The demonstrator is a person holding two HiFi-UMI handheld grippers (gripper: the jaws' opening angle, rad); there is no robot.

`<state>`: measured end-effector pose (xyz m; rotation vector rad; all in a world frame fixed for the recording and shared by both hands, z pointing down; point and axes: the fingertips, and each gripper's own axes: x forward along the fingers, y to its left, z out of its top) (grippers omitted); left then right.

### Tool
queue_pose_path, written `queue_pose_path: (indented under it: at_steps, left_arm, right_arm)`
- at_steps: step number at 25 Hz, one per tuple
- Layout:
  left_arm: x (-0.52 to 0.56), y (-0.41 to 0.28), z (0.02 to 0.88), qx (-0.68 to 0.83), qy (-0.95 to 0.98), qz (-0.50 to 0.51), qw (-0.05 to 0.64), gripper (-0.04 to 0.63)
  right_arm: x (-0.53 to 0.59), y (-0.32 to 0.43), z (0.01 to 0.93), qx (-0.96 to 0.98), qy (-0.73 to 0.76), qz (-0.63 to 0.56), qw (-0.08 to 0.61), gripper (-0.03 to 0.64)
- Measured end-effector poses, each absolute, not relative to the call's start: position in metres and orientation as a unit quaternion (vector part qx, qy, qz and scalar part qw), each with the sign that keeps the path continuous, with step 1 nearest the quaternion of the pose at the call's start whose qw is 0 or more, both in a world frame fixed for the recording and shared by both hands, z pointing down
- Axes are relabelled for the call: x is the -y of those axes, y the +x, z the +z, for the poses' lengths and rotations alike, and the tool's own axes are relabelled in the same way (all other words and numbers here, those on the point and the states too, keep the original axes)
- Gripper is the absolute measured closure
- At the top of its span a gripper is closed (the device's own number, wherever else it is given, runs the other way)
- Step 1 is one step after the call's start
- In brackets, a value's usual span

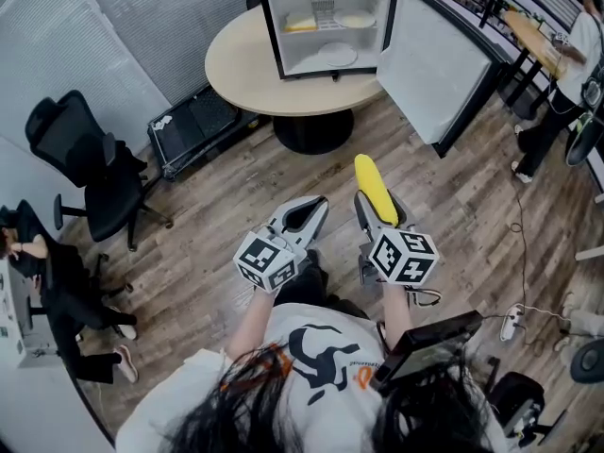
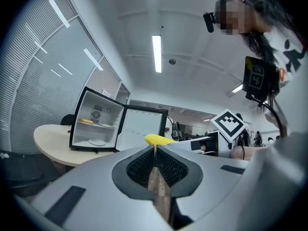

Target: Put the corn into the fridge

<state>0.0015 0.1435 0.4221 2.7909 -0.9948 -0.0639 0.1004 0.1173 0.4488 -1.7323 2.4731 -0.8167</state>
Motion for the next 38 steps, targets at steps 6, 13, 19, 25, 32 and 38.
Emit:
queue_pose_path:
  at_steps: [6,13,19,25,32,38]
  left_arm:
    - [-0.112,-0.006,0.428,0.34,0.936,-0.016,0.095,0.583]
    - [-0.046,-0.01,0.436,0.328,0.939,-0.019,0.103,0.583]
    - [0.024,-0.011,0.433,0.303,0.948,-0.011,0.095,0.583]
    - [0.091,-0.023,0.427,0.287,0.953,-0.013,0.092,0.583]
    - [0.153,-0.036,0.433,0.268,0.958,-0.017,0.099,0.583]
    - [0.178,-0.036,0.444,0.255,0.96,-0.012,0.112,0.583]
  right_arm:
    - [-0.089,0.093,0.455,-0.792,-0.549,-0.267,0.0,0.356]
    - [-0.03,0.093,0.462,-0.783,-0.557,-0.275,0.003,0.356]
    - [0.036,0.09,0.46,-0.774,-0.567,-0.281,0.014,0.356]
    - [0.102,0.08,0.458,-0.765,-0.577,-0.283,0.019,0.356]
    - [0.163,0.063,0.46,-0.756,-0.589,-0.285,0.017,0.356]
    - [0.185,0.063,0.468,-0.741,-0.603,-0.295,0.009,0.356]
